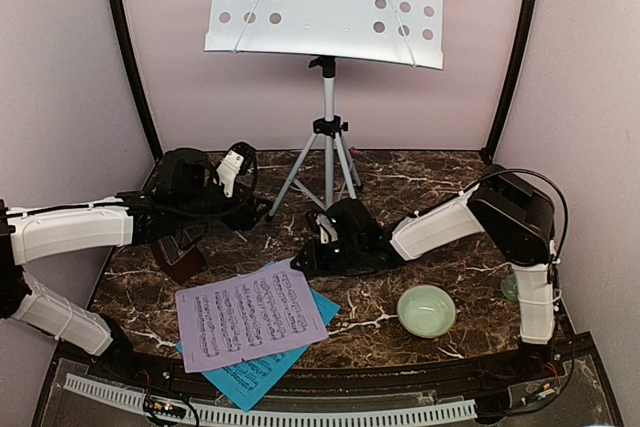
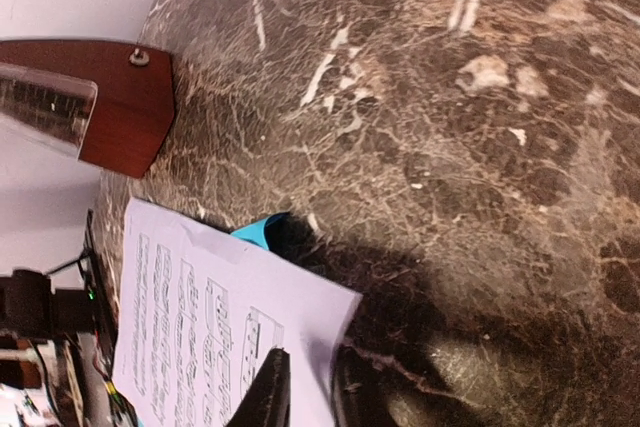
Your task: Set up the instrument practice props
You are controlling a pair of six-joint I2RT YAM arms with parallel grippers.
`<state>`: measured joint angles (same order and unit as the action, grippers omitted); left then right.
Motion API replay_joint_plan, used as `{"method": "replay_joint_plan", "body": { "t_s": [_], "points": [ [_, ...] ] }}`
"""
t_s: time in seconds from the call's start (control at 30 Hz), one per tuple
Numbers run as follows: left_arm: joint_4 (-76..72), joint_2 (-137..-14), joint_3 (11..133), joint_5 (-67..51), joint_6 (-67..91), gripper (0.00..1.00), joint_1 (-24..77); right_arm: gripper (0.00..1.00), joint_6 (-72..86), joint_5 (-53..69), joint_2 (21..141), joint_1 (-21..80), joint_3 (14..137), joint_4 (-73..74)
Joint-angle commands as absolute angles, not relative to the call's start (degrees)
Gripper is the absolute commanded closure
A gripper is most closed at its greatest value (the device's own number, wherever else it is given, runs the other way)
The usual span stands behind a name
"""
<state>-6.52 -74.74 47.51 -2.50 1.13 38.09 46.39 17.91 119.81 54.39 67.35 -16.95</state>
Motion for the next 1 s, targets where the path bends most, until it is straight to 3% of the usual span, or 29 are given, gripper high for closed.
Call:
{"method": "replay_joint_plan", "body": {
  "t_s": [0.0, 0.07, 0.27, 0.57, 0.97],
  "points": [
    [-6.1, -72.4, 47.9, -2.0, 1.2, 0.29, 38.3, 0.91, 46.7, 18.5, 117.7, 54.8, 64.3, -23.0],
    [-5.9, -72.2, 48.0, -2.2, 1.8, 0.29, 38.3, 1.00, 45.8, 17.8, 115.1, 54.7, 62.0, -25.3],
    [-5.7, -70.9, 48.0, -5.1, 3.6, 0.22, 38.2, 1.00, 36.3, 15.1, 103.5, 54.6, 54.8, -29.2],
    [-12.5, -65.0, 44.6, -12.2, 6.4, 0.01, 37.6, 1.00, 14.1, 12.0, 83.0, 54.2, 46.4, -24.0],
    [-26.9, -57.6, 34.0, -11.5, 6.7, 0.03, 35.6, 1.00, -8.7, 10.6, 61.7, 53.8, 48.7, -7.0]
  ]
}}
